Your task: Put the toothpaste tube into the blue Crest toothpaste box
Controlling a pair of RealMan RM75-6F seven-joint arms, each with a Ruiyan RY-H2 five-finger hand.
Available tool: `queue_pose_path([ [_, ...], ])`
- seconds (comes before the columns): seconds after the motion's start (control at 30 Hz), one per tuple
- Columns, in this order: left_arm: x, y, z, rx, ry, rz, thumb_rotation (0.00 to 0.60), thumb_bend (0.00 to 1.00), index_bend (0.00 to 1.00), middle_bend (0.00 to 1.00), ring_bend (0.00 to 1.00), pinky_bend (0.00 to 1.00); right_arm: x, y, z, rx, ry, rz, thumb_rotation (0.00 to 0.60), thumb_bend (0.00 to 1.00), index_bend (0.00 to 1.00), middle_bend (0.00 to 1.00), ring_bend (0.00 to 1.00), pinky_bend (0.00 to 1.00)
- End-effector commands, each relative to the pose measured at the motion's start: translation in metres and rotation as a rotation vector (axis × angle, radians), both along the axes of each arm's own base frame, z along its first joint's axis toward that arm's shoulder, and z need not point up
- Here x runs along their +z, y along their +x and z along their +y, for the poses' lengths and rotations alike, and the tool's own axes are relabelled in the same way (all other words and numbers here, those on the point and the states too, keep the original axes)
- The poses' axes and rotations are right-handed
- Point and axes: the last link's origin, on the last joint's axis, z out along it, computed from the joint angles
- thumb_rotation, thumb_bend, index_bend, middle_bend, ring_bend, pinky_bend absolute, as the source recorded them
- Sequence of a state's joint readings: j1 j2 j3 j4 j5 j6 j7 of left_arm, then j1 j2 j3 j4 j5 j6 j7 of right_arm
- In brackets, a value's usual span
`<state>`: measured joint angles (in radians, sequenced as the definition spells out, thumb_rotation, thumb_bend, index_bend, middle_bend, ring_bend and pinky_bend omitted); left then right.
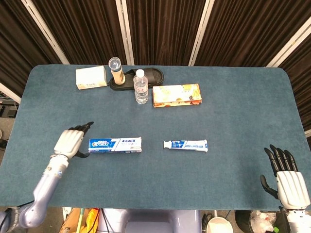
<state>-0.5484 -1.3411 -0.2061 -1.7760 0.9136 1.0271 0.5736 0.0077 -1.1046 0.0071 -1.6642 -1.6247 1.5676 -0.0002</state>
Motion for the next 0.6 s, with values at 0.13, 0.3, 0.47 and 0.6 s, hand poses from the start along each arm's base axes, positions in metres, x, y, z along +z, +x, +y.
queue_pose_path([
  [0.13, -0.027, 0.013, 0.009, 0.018, -0.041, 0.026, 0.6, 0.09, 0.12, 0.24, 0.22, 0.28, 0.0, 0.0, 0.0, 0.001, 0.0, -0.007, 0.6, 0.43, 0.0, 0.0, 0.0, 0.0],
  [0.3, -0.04, 0.02, 0.011, 0.018, -0.052, 0.029, 0.6, 0.12, 0.15, 0.28, 0.27, 0.31, 0.0, 0.0, -0.001, -0.002, 0.001, -0.014, 0.6, 0.43, 0.0, 0.0, 0.0, 0.0],
  [0.47, -0.053, 0.024, 0.013, 0.018, -0.056, 0.022, 0.6, 0.14, 0.18, 0.31, 0.3, 0.34, 0.0, 0.001, -0.001, 0.0, 0.002, -0.016, 0.6, 0.43, 0.0, 0.0, 0.0, 0.0],
  [0.6, -0.062, 0.03, 0.014, 0.008, -0.052, 0.011, 0.6, 0.16, 0.21, 0.35, 0.33, 0.36, 0.0, 0.001, 0.0, 0.0, 0.004, -0.018, 0.6, 0.43, 0.0, 0.0, 0.0, 0.0],
])
